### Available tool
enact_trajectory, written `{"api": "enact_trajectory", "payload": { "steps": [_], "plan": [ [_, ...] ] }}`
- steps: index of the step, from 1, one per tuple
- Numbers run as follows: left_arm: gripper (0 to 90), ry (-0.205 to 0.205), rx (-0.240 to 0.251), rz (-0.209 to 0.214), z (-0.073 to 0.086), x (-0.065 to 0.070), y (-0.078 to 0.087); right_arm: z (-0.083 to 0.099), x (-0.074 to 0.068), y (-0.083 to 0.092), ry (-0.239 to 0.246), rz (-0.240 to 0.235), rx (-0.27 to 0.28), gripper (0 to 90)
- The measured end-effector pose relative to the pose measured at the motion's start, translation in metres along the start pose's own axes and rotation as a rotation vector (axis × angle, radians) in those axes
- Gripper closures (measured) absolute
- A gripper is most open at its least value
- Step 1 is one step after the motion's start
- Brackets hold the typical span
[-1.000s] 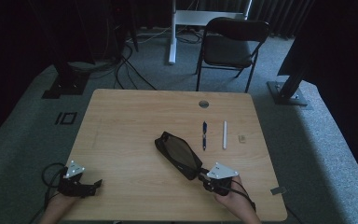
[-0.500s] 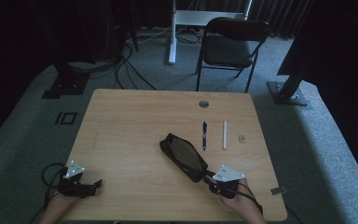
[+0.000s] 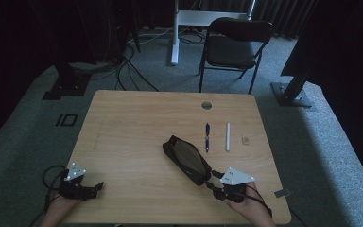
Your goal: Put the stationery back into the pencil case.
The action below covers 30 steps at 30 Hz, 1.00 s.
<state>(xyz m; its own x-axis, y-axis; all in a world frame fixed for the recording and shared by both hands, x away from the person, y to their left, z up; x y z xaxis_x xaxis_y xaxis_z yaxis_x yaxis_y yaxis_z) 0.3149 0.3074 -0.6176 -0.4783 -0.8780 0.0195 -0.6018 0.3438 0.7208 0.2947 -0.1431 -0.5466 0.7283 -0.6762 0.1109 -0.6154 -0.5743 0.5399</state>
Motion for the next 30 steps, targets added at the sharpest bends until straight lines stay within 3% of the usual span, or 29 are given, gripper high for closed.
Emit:
{"api": "enact_trajectory", "payload": {
  "steps": [11,17,30],
  "plan": [
    [0.2,0.001,-0.001,0.0,0.0,0.0,0.0,-0.018,0.023,0.018,-0.055,0.04,0.082,49.9],
    [0.2,0.001,-0.002,0.0,0.0,0.0,0.0,-0.022,0.048,0.022,-0.1,0.119,0.111,48.4],
    [0.2,0.002,-0.001,0.0,0.0,0.0,0.0,-0.008,0.107,0.017,-0.195,0.294,0.105,48.2]
  ]
}}
Point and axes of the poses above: each handheld gripper's, and its own axes: y roughly backward along the jaws, z roughly out of its underside, x roughly to its right, the point moved 9 cm from there along -y, roughly forward along the jaws, and after that the axes turned 3 degrees about z, right-handed, at the moved point
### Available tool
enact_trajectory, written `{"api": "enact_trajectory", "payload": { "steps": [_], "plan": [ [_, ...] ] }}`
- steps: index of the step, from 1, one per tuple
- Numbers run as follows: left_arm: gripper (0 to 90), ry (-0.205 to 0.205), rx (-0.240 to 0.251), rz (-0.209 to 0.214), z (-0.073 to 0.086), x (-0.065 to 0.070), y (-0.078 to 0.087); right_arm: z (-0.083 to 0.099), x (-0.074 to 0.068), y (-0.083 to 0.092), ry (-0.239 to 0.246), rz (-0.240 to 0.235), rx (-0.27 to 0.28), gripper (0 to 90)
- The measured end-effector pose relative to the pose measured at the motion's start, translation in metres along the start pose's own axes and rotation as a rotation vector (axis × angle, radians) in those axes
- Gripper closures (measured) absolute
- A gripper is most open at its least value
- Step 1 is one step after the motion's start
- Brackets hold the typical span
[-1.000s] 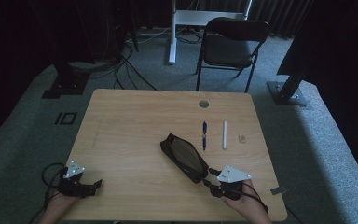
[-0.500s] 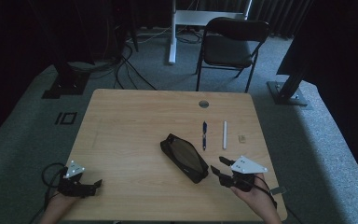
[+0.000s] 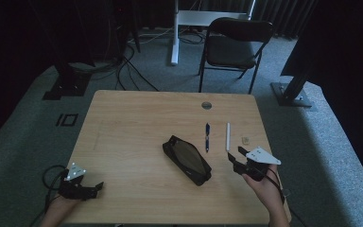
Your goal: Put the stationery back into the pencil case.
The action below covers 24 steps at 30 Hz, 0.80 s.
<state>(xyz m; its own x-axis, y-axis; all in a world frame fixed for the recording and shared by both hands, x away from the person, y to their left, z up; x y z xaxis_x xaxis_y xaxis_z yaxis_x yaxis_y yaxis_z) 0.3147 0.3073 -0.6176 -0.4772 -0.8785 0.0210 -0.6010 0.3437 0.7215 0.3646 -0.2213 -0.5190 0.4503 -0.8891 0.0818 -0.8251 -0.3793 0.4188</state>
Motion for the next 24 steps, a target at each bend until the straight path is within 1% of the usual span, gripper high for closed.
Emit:
{"api": "enact_trajectory", "payload": {
  "steps": [5,8,11,13,15,18,22,24],
  "plan": [
    [0.2,0.0,0.0,0.0,0.0,0.0,0.0,0.003,0.019,-0.008,-0.026,0.054,-0.01,47.9],
    [0.2,0.0,0.0,0.0,0.0,0.0,0.0,0.003,0.032,-0.012,-0.055,0.087,-0.001,47.6],
    [0.2,0.0,0.0,0.0,0.0,0.0,0.0,0.006,0.047,-0.017,-0.074,0.129,-0.014,47.5],
    [0.2,0.0,0.0,0.0,0.0,0.0,0.0,0.009,0.056,-0.021,-0.098,0.153,-0.022,47.4],
    [0.2,0.0,0.0,0.0,0.0,0.0,0.0,0.01,0.064,-0.023,-0.112,0.168,-0.029,47.5],
    [0.1,0.0,0.0,0.0,0.0,0.0,0.0,0.013,0.077,-0.026,-0.139,0.205,-0.041,47.6],
    [0.2,0.0,0.0,0.0,0.0,0.0,0.0,0.015,0.088,-0.033,-0.161,0.229,-0.054,47.7],
    [0.2,0.0,0.0,0.0,0.0,0.0,0.0,0.017,0.092,-0.038,-0.166,0.233,-0.07,47.7]
  ]
}}
Point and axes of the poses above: each handheld gripper's, and its own axes: y roughly backward along the jaws, z roughly out of its underside, x roughly to its right, the point moved 9 cm from there along -y, roughly forward along the jaws, and after that the axes turned 3 degrees about z, right-handed, at the moved point
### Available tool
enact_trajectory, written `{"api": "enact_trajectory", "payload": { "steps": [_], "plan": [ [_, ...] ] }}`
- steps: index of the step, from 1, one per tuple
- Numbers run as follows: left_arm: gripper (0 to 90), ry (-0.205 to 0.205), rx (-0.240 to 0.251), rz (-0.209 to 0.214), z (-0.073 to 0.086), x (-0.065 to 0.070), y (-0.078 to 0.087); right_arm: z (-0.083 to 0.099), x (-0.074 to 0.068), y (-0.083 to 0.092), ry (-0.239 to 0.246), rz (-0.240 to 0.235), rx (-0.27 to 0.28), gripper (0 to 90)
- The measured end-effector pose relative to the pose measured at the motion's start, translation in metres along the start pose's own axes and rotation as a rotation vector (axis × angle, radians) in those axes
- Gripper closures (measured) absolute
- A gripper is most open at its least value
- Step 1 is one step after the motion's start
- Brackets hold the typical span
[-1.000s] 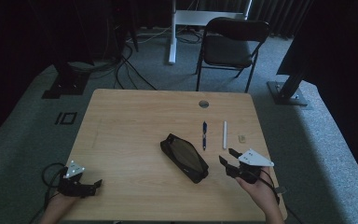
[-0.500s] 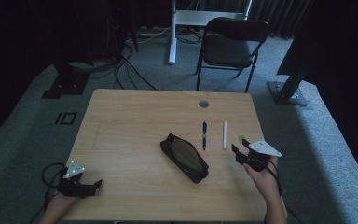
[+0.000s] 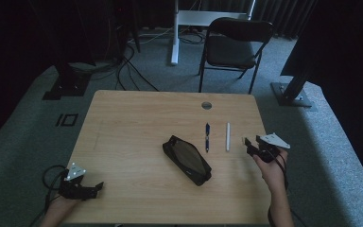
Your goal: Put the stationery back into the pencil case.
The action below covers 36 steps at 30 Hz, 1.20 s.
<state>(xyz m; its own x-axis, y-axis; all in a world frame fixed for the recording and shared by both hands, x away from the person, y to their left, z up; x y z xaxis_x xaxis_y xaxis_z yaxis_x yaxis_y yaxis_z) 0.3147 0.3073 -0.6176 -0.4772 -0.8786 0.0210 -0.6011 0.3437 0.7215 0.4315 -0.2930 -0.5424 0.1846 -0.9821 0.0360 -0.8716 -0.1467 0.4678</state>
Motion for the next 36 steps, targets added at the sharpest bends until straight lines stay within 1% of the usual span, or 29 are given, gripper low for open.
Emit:
{"api": "enact_trajectory", "payload": {
  "steps": [5,10,14,18,28,31,36],
  "plan": [
    [0.2,-0.001,-0.001,0.0,0.0,0.0,0.0,0.003,0.006,-0.015,-0.017,0.018,-0.04,47.7],
    [0.2,0.0,0.0,0.0,0.0,0.0,0.0,0.007,0.011,-0.028,-0.032,0.027,-0.071,47.7],
    [0.2,0.0,0.0,0.0,0.0,0.0,0.0,0.01,0.014,-0.037,-0.06,0.034,-0.089,48.2],
    [0.2,0.0,0.0,0.0,0.0,0.0,0.0,0.015,0.015,-0.045,-0.067,0.035,-0.117,48.2],
    [0.2,0.0,0.0,0.0,0.0,0.0,0.0,0.027,0.015,-0.06,-0.094,0.043,-0.163,49.4],
    [0.2,0.0,0.0,0.0,0.0,0.0,0.0,0.031,0.014,-0.064,-0.096,0.044,-0.178,49.9],
    [0.2,0.0,0.0,0.0,0.0,0.0,0.0,0.034,0.012,-0.069,-0.081,0.054,-0.192,52.4]
  ]
}}
Point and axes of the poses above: each handheld gripper's, and its own axes: y roughly backward along the jaws, z roughly out of its underside, x roughly to its right, the point moved 9 cm from there along -y, roughly forward along the jaws, and after that the axes turned 3 degrees about z, right-handed, at the moved point
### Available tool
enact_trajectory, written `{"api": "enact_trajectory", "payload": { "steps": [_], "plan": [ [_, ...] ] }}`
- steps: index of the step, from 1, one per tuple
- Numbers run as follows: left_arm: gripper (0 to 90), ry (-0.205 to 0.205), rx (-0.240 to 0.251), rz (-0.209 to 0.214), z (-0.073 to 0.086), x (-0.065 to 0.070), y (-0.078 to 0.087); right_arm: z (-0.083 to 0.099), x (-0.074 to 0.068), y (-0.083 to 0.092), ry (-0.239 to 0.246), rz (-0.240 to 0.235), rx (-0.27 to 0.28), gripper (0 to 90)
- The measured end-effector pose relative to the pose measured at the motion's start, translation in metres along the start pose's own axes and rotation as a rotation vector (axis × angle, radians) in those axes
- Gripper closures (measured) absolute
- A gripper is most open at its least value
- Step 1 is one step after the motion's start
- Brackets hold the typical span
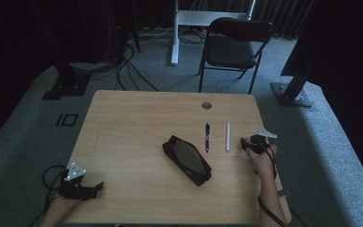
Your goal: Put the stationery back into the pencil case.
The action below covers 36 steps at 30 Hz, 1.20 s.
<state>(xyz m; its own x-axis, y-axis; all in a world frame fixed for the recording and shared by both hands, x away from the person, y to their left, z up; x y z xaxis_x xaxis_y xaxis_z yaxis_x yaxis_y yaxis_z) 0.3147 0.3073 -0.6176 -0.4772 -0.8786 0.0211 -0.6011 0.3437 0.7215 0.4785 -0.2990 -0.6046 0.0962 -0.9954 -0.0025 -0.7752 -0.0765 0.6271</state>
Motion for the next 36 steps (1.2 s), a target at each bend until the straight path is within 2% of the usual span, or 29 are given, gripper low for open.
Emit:
{"api": "enact_trajectory", "payload": {
  "steps": [10,15,19,22,25,29,36],
  "plan": [
    [0.2,0.0,0.0,0.0,0.0,0.0,0.0,0.002,0.0,-0.005,0.023,0.029,-0.025,58.2],
    [0.1,0.0,0.0,0.0,0.0,0.0,0.0,0.002,0.0,-0.005,0.007,0.034,-0.026,60.0],
    [0.1,0.0,0.0,0.0,0.0,0.0,0.0,0.002,0.001,-0.005,-0.007,0.041,-0.023,67.3],
    [0.2,0.0,0.0,0.0,0.0,0.0,0.0,0.002,0.001,-0.005,-0.022,0.052,-0.03,67.7],
    [0.2,0.0,0.0,0.0,0.0,0.0,0.0,0.001,-0.001,-0.004,-0.018,0.035,-0.05,68.1],
    [0.1,0.0,0.0,0.0,0.0,0.0,0.0,-0.001,0.0,0.001,-0.031,0.026,-0.039,68.2],
    [0.2,0.0,0.0,0.0,0.0,0.0,0.0,-0.006,-0.005,0.013,0.002,-0.009,-0.043,68.2]
  ]
}}
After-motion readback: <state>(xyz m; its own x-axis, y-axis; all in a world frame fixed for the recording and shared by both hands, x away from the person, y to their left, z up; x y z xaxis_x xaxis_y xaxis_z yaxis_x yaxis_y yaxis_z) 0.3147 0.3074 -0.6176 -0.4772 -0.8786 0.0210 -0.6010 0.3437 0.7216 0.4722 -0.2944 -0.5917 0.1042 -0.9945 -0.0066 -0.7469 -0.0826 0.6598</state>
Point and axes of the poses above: each handheld gripper's, and its own axes: y roughly backward along the jaws, z roughly out of its underside, x roughly to its right, the point moved 9 cm from there along -y, roughly forward along the jaws, and after that the axes turned 3 degrees about z, right-handed, at the moved point
